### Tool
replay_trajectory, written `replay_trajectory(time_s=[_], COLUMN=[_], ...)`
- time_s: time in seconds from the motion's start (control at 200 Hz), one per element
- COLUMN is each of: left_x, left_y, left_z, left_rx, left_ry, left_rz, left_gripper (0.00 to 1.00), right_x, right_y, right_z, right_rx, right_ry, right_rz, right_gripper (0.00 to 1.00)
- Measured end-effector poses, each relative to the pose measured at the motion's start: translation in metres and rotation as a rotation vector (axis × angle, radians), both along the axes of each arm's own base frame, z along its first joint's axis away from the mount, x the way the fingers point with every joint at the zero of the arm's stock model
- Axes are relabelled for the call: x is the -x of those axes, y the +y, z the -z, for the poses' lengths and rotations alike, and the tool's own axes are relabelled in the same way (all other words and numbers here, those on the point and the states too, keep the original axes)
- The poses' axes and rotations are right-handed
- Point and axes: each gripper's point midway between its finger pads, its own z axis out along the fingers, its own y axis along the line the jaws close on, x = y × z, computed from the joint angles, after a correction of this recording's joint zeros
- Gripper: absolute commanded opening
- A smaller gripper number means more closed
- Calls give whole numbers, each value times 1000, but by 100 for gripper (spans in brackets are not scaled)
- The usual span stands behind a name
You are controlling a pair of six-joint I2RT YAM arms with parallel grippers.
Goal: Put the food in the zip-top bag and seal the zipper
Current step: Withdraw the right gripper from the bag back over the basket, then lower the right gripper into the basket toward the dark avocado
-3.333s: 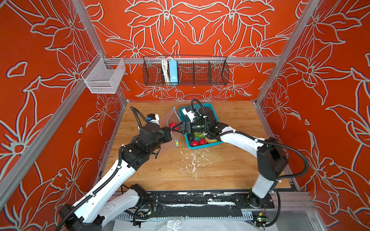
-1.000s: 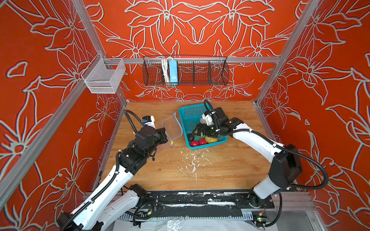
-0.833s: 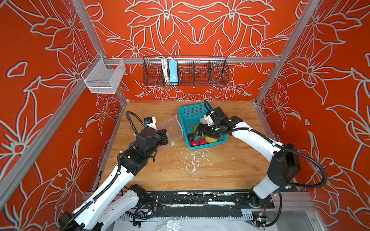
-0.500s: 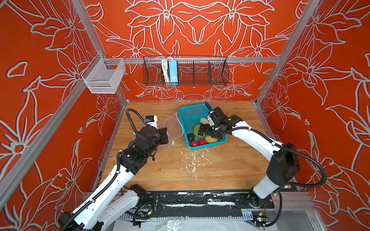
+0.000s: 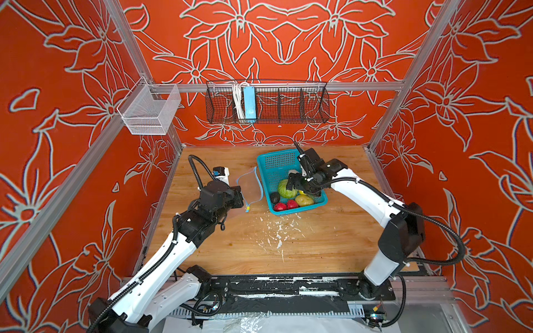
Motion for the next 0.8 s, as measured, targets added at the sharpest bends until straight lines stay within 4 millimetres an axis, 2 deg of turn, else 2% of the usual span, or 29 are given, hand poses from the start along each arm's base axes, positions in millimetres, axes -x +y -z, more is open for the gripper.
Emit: replay_trajectory(time_s=[0.23,0.395,0.56,0.801], left_x=[-1,-1,0,2], left_y=[9,12,13,15], left_z=[-3,-8,-6,-3], left_rx=[-14,-20,-32,-15], left_ry=[18,23,29,37], left_rz=[-17,-7,5,9], left_gripper=[0,0,0,0], right_x=[0,-3,-1,-5], right_y=[25,46,52,58], right_z=[18,23,29,49], right_rx=[48,55,57,88], right_ry=[71,85,104,159], right_rz=[-36,-59,-48,-31], right_gripper=[91,87,79,75])
